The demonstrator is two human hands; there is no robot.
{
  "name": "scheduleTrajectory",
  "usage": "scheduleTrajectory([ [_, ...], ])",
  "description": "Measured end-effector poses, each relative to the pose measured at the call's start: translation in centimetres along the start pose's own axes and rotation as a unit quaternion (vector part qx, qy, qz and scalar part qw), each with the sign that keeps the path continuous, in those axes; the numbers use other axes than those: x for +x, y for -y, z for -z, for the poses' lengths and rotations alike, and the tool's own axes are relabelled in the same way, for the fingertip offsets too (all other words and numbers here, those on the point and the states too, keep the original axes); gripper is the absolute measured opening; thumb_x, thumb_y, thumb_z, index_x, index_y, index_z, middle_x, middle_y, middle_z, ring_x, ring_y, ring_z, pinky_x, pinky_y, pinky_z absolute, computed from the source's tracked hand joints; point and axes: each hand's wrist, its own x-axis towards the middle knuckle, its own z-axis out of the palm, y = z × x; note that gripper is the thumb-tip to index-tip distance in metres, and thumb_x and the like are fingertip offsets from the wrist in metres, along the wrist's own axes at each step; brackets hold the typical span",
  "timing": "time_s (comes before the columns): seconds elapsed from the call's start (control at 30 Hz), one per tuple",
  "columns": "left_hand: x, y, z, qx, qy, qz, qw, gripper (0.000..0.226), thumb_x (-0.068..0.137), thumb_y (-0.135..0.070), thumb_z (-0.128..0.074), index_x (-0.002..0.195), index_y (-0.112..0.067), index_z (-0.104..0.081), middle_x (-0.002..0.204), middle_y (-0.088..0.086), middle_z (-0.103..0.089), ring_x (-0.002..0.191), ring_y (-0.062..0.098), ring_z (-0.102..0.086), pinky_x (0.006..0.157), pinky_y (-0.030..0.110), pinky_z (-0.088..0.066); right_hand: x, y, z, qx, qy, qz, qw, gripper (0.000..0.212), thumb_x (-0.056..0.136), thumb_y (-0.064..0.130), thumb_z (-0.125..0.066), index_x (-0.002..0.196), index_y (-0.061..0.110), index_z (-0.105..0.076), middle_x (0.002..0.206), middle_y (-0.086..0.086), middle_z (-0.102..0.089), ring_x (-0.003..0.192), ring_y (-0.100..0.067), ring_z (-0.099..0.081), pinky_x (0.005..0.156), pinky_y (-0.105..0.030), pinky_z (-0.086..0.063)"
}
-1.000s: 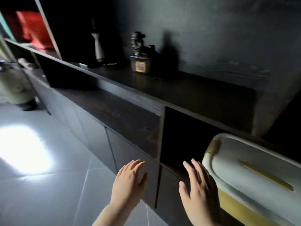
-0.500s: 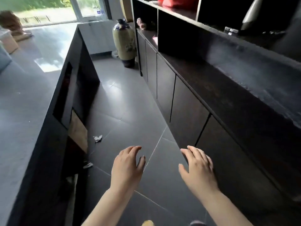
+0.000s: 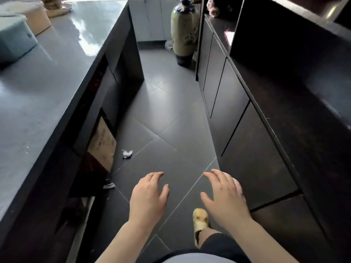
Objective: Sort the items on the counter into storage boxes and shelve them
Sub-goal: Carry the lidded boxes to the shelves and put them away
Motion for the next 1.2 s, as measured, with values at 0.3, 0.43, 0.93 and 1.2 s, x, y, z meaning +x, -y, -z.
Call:
scheduleTrajectory([
  [0.3,14.0,-5.9,-0.3,-0.005,-0.021,0.044,0.999,0.042,0.091,-0.042,-0.051,0.132,-0.030,-0.050,0.132,-0.017,-0.052,0.119,0.005,-0.047,0.099,0.020,-0.033,17.1,-3.7,5.6,-0.037,0.017,0.030,0.999,0.054,0.091,0.046,-0.045,0.142,0.033,-0.032,0.138,0.015,-0.042,0.130,-0.009,-0.036,0.114,-0.029,-0.016],
  [0.43,19.3,-6.0,0.0,-0.009,-0.029,0.056,0.998,0.042,0.092,-0.041,-0.050,0.132,-0.030,-0.049,0.133,-0.018,-0.051,0.120,0.004,-0.046,0.100,0.020,-0.034,22.7,-3.3,5.7,-0.050,0.042,0.043,0.997,0.055,0.091,0.048,-0.044,0.143,0.035,-0.029,0.139,0.018,-0.040,0.131,-0.007,-0.034,0.114,-0.028,-0.015],
  [0.93,49.9,0.3,4.2,0.047,-0.016,0.026,0.998,0.048,0.094,-0.050,-0.041,0.139,-0.033,-0.041,0.142,-0.018,-0.038,0.127,0.003,-0.038,0.105,0.018,-0.028,51.3,3.9,5.5,-0.028,0.034,0.012,0.999,0.056,0.092,0.048,-0.041,0.145,0.033,-0.029,0.142,0.019,-0.039,0.125,-0.004,-0.042,0.106,-0.024,-0.027],
  [1.2,63.6,-0.1,4.5,0.020,0.012,0.013,1.000,0.042,0.092,-0.047,-0.048,0.131,-0.031,-0.050,0.134,-0.019,-0.047,0.123,0.004,-0.043,0.102,0.020,-0.034,62.9,3.5,7.8,-0.013,0.034,-0.056,0.998,0.050,0.093,0.048,-0.042,0.140,0.033,-0.035,0.138,0.017,-0.046,0.123,-0.007,-0.046,0.102,-0.027,-0.032],
])
